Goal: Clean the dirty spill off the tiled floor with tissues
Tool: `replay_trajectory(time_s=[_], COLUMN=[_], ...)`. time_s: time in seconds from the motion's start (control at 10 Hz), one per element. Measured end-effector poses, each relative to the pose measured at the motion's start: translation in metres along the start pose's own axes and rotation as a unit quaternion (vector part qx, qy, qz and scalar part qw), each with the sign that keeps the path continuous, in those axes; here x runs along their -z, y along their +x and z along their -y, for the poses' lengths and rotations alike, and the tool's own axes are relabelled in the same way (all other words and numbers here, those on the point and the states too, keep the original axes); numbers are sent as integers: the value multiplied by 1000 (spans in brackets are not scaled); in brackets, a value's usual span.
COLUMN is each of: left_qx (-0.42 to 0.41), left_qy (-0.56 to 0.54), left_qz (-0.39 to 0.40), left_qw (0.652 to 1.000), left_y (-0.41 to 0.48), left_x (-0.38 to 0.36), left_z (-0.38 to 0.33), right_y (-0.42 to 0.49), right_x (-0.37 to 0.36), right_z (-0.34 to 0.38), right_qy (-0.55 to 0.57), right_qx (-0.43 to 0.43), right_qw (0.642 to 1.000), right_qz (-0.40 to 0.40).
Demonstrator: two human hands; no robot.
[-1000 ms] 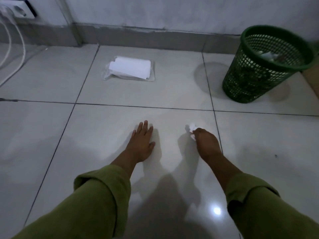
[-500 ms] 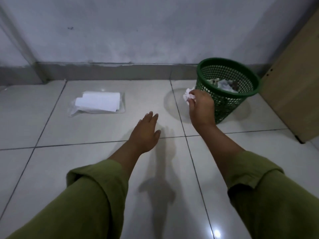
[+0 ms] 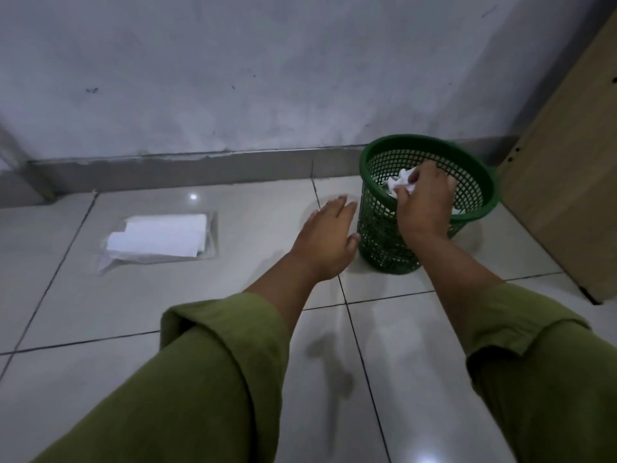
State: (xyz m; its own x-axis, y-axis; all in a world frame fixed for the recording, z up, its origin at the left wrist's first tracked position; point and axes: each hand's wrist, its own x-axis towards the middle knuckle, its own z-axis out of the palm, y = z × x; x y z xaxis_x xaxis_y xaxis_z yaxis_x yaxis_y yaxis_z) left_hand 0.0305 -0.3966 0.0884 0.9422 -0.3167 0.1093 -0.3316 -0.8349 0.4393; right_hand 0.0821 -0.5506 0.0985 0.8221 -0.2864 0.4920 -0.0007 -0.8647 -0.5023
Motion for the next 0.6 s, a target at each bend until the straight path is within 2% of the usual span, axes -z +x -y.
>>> replay_trajectory(time_s=[0.1, 0.3, 0.6], left_qx=[1, 11, 8], left_qy=[12, 23, 36], left_qz=[7, 14, -9], left_qw=[1000, 1000, 999], left_y=[4, 5, -10], left_x=[-1, 4, 35], left_z=[5, 13, 16], right_y=[3, 3, -10], right_x=[-7, -12, 2], right_z=[-3, -7, 25], right_qy=[-9, -49, -28], right_qx=[-20, 6, 51], right_qw=[1000, 999, 997], right_qz=[7, 13, 59])
